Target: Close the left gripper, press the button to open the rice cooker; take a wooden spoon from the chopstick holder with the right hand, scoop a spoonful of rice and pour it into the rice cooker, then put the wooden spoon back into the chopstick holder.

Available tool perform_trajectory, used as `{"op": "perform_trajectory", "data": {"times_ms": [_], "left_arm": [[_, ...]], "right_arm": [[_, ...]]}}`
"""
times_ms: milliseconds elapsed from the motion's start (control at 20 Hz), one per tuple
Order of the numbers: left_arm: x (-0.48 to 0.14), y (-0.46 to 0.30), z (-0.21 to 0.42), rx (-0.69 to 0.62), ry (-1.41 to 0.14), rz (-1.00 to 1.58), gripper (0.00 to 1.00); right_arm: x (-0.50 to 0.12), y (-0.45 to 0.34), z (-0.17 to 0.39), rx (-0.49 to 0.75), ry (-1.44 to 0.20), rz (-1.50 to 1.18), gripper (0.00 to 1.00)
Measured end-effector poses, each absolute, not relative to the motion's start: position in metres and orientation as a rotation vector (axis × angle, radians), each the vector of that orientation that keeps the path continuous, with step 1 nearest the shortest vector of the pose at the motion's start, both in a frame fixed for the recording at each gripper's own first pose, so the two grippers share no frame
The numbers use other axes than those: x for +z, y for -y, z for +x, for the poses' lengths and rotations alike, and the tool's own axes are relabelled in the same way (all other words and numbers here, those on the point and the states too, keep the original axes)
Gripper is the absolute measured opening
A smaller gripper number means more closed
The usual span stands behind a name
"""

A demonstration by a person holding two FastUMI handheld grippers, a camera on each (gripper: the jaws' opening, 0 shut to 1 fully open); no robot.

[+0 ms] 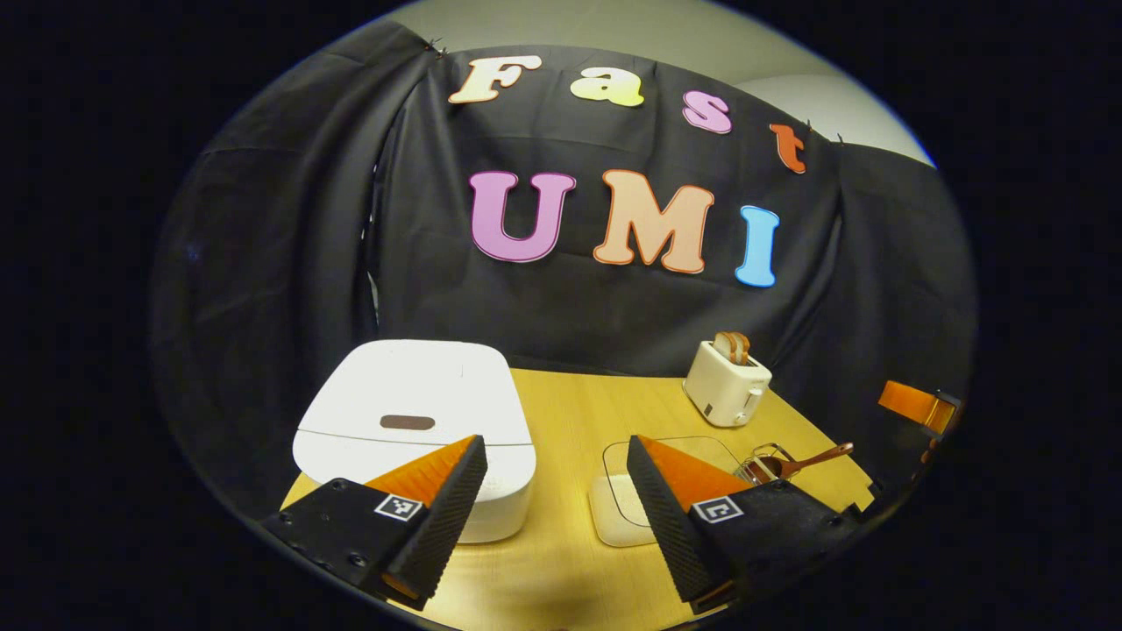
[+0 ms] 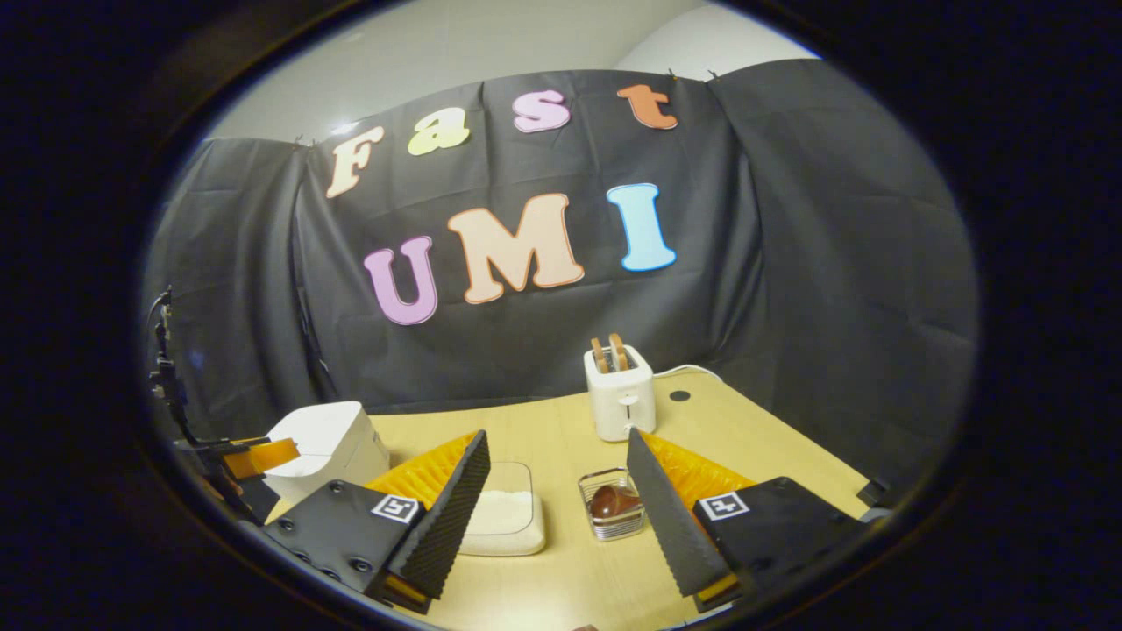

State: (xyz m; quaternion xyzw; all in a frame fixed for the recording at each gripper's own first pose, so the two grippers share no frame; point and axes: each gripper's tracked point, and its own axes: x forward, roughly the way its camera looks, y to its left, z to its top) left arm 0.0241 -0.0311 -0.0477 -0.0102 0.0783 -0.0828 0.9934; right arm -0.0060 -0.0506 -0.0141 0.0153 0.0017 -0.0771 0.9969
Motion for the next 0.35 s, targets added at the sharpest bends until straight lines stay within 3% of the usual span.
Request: {"op": "perform_trajectory", "data": {"times_ms": [350], "left_arm": [[-0.037,0.029,0.025,-0.201,-0.140,0.030,0.95]], "right_arm": [[-0.013,0.051,-0.020,-0.191,0.005,0.042,0.99]]}}
